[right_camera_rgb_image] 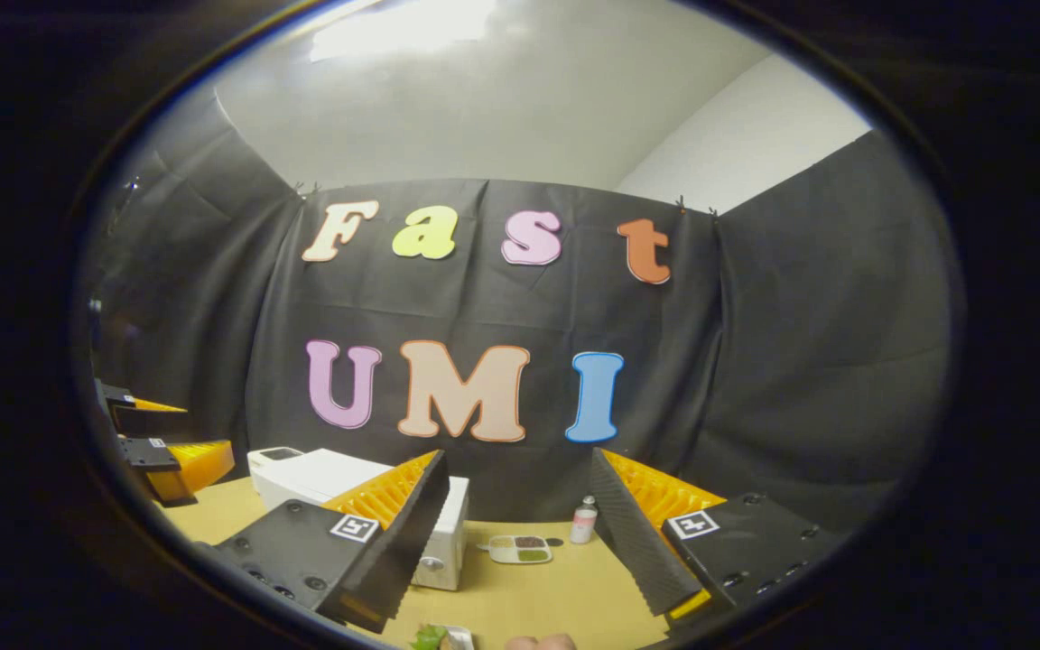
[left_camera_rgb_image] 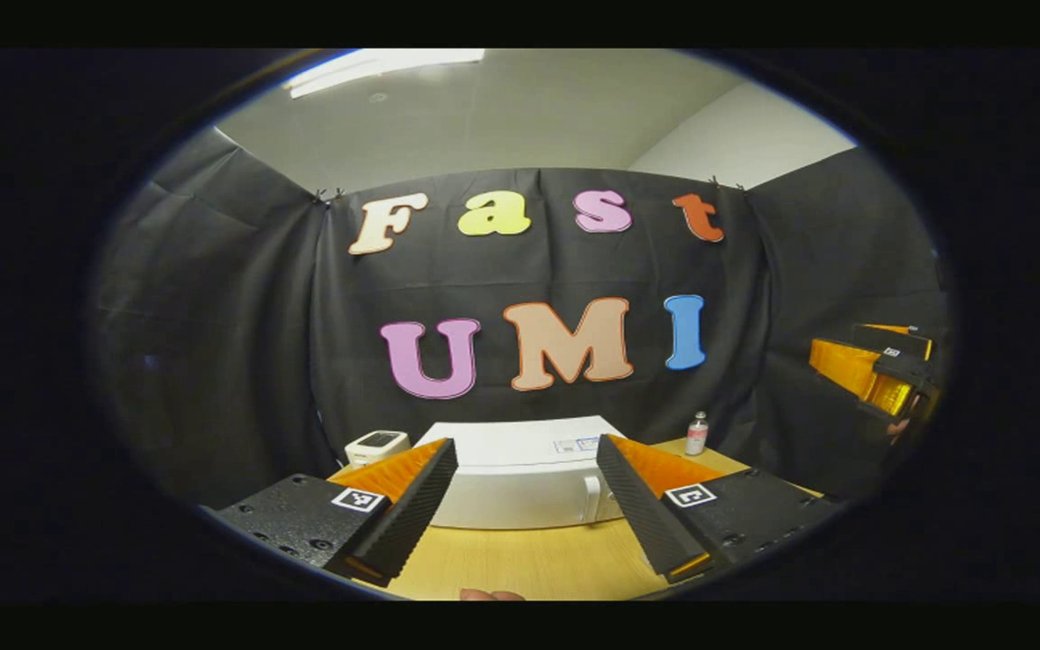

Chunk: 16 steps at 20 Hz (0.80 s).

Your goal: Open the microwave oven with the left hand, put the food in, and close the microwave oven.

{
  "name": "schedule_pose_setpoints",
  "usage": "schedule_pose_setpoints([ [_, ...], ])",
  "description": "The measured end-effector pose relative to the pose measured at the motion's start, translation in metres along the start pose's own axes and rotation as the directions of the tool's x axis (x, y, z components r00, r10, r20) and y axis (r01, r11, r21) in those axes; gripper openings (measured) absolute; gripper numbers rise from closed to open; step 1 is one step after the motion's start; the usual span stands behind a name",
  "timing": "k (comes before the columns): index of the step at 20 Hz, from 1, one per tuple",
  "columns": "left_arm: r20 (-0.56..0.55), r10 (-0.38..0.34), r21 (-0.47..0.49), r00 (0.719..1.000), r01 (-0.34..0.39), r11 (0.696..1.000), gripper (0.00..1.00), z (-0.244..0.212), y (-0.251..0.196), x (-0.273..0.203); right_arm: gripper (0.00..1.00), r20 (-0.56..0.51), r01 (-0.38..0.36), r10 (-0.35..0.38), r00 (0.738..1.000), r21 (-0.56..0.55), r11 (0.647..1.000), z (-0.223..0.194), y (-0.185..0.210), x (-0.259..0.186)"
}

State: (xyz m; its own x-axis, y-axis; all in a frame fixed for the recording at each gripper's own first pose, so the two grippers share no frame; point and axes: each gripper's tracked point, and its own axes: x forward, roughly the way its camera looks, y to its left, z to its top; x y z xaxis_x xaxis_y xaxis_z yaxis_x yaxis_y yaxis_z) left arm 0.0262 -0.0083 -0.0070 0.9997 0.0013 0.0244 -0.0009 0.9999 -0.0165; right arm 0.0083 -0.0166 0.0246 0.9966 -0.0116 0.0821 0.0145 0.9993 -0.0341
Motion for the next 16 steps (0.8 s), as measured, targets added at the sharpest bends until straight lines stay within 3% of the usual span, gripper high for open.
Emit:
schedule_pose_setpoints([
  [3,-0.002,-0.05,-0.019,0.999,0.05,0.999,0.97,-0.023,-0.013,0.02,0.96,-0.013,0.007,-0.008,1.0,-0.007,1.0,-0.005,-0.004,0.001],
  [8,-0.066,-0.126,-0.022,0.99,0.125,0.992,0.94,-0.105,-0.034,0.065,0.96,-0.05,0.018,-0.02,0.999,-0.045,0.999,-0.017,-0.014,-0.006],
  [9,-0.084,-0.139,-0.027,0.987,0.137,0.99,0.98,-0.124,-0.039,0.074,0.96,-0.05,0.026,-0.028,0.998,-0.055,0.998,-0.017,-0.018,-0.007],
  [13,-0.147,-0.189,-0.043,0.971,0.185,0.982,1.0,-0.186,-0.066,0.111,0.96,-0.068,0.059,-0.065,0.996,-0.091,0.994,-0.021,-0.03,-0.017],
  [16,-0.231,-0.219,0.004,0.948,0.226,0.974,0.98,-0.231,-0.086,0.135,0.96,-0.102,0.082,-0.093,0.991,-0.105,0.991,-0.031,-0.038,-0.023],
])
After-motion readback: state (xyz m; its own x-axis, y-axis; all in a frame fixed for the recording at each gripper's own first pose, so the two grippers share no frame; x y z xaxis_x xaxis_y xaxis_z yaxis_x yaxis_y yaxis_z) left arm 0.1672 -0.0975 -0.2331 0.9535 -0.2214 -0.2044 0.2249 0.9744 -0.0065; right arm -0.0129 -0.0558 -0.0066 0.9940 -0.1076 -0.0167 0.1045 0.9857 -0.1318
